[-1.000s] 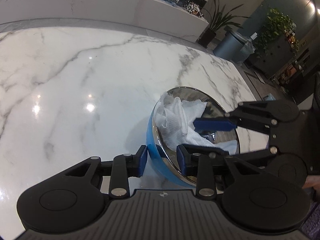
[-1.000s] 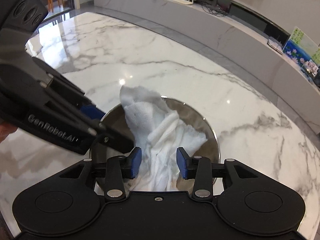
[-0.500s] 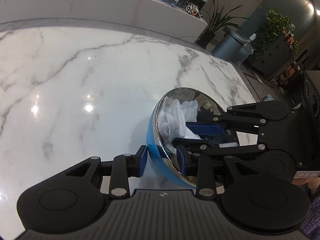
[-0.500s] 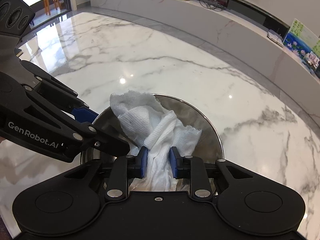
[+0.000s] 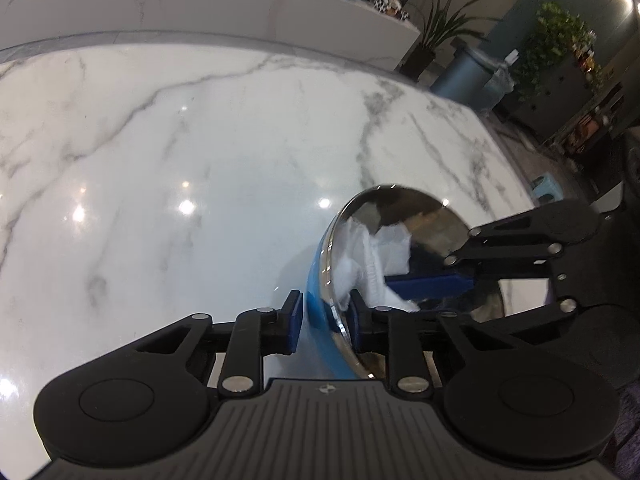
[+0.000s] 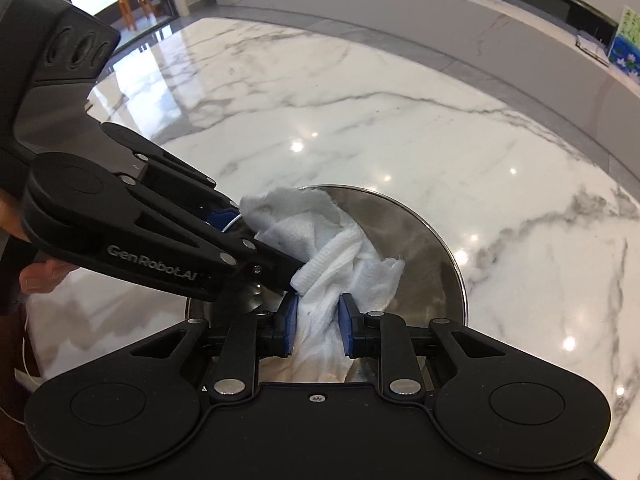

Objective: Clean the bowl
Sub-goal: 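Rub the cloth along the bowl's steel wall with the right gripper while the left gripper holds the rim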

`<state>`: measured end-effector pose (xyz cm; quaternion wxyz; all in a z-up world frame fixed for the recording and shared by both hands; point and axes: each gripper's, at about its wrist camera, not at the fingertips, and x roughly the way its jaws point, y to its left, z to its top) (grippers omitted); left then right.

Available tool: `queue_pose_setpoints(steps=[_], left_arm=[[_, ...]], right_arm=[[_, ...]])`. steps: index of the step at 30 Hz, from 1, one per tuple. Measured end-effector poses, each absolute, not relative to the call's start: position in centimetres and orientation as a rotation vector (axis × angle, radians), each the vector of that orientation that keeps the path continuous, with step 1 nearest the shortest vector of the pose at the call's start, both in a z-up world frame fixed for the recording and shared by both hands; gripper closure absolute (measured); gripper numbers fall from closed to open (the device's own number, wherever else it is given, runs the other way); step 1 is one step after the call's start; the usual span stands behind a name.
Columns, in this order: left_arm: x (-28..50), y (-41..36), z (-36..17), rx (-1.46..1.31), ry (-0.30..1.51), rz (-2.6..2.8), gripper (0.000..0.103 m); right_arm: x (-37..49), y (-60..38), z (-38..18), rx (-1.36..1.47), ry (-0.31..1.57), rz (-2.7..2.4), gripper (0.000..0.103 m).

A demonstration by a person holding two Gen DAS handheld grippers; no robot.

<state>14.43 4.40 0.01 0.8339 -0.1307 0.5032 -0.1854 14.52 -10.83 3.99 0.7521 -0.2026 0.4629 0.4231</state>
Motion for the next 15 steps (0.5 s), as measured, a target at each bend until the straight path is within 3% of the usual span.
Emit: queue_pose_setpoints(steps=[15], left_arm=[[14.1, 3.77, 0.07, -0.213, 1.083, -0.398, 0.081]], right_arm=[[13.45, -11.1, 4.64, -0.618, 0.891, 0.743, 0.086]])
